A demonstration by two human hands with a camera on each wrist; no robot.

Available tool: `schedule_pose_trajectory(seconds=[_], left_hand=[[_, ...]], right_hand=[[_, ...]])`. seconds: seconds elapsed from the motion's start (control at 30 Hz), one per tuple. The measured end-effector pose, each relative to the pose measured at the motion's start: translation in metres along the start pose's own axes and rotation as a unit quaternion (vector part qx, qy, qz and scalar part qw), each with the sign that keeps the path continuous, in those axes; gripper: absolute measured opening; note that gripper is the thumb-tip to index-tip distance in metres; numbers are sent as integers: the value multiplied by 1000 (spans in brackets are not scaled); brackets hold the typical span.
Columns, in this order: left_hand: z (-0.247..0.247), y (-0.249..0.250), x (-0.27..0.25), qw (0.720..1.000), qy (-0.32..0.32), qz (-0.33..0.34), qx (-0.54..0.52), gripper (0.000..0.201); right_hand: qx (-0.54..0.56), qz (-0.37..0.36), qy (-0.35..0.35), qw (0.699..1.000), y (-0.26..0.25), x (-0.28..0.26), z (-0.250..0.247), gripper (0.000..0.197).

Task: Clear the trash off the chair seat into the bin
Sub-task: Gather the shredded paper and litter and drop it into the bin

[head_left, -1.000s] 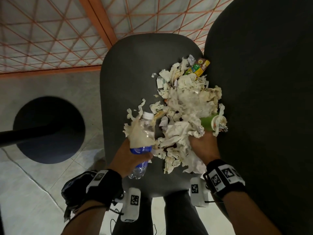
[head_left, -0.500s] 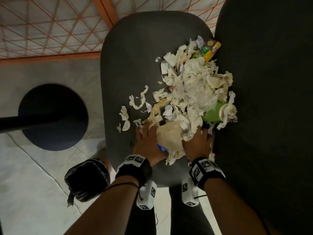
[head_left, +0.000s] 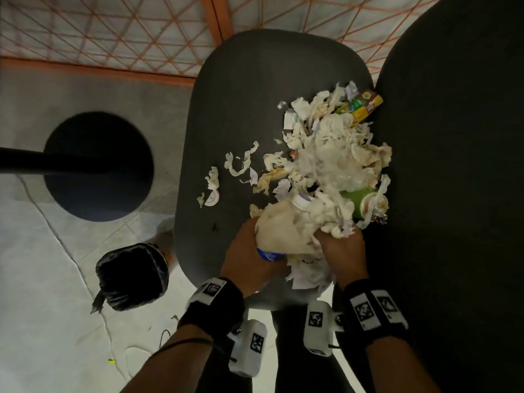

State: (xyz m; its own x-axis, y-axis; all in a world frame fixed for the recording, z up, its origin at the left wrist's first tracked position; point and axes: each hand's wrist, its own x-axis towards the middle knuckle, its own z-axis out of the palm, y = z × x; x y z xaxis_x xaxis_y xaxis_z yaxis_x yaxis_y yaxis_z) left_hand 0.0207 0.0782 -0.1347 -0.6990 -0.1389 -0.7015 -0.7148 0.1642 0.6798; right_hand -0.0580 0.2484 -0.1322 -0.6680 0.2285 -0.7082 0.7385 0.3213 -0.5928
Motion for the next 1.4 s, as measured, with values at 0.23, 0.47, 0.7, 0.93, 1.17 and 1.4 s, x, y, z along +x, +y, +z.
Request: schedule_pose_trajectory(seconds=[0.23, 0.47, 0.7, 0.93, 1.17, 1.4], left_hand=[[-23, 44, -73, 992, 85, 58, -74, 85], [-50, 19, -145, 978, 189, 23, -83, 79], [-80, -42, -206, 958, 267, 20, -101, 82], [-105, -157, -264, 947, 293, 5, -131, 86], [-138, -263, -311, 923, 353, -32, -149, 72], [-165, -347, -260, 890, 414, -66, -179, 70]], right_hand=[[105, -23, -25, 994, -60, -37, -44, 63], [92, -65, -80, 990, -84, -67, -48, 63], [-19, -124, -218, 968, -60, -129, 16, 54], [-140, -159, -392, 895, -3, -212, 111, 41], [-221, -197, -523, 799, 56, -274, 241, 37], [-239, -147, -534, 797, 118, -230, 359, 20]])
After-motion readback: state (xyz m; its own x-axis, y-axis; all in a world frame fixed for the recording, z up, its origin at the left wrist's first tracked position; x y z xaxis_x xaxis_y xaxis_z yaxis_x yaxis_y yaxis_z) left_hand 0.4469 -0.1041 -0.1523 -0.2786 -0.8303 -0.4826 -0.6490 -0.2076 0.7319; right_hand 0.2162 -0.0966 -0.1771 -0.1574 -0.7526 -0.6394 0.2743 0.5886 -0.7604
